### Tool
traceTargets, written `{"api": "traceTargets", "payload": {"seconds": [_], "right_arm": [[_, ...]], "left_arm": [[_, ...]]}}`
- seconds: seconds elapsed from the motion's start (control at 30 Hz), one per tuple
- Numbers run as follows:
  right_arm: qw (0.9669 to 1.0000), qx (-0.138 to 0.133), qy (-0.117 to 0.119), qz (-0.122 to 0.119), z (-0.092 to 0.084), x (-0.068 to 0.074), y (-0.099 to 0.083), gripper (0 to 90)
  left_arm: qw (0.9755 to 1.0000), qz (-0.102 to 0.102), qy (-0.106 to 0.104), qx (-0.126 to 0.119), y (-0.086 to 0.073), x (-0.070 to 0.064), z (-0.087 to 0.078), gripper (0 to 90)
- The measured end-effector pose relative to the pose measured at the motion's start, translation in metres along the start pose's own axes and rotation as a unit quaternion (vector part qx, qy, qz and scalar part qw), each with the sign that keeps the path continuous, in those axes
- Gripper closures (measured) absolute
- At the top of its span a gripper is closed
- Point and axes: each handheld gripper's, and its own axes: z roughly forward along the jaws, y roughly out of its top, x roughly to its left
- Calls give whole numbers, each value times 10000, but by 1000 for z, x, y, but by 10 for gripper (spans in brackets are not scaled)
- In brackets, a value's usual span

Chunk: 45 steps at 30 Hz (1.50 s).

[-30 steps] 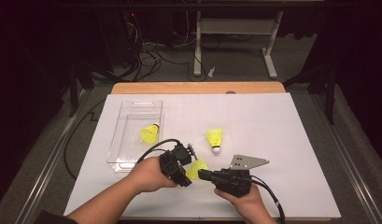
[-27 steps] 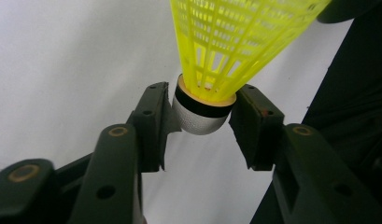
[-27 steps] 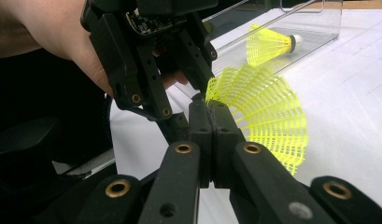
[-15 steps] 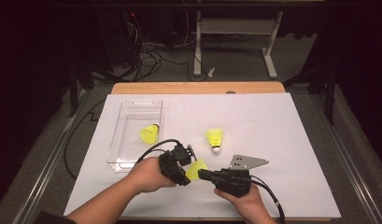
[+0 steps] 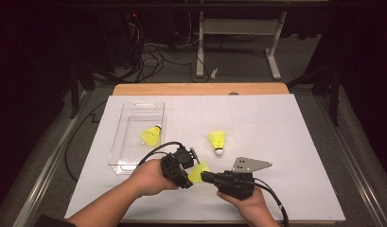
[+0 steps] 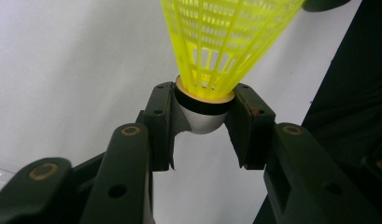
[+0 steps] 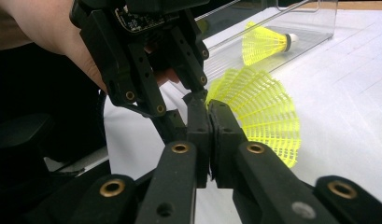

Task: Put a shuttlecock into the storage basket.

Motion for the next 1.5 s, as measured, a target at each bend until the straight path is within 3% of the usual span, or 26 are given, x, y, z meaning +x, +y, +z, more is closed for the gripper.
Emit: {"api": "traceTargets", "payload": {"seconds": [0.3, 0.8, 1.03, 1.2, 1.33, 1.5], "right_arm": [[9999, -50, -143, -56, -2, 0, 1, 780], [9978, -97, -550, -349, -10, 2, 1, 424], [9952, -126, -856, -459, -14, 2, 0, 299], [9919, -144, -1183, -438, -19, 0, 1, 158], [9879, -56, -1476, -482, -24, -2, 0, 142], [9845, -24, -1665, -553, -29, -4, -4, 83]], "left_arm": [[10000, -38, 17, -33, -2, 1, -2, 638], [9998, -139, 132, -22, -6, 6, -6, 638], [9997, -190, 159, -9, -10, 9, -8, 638], [9995, -259, 165, -37, -13, 12, -10, 638], [9995, -270, 181, -50, -15, 13, -11, 638], [9994, -296, 188, -83, -18, 13, -12, 637]]}}
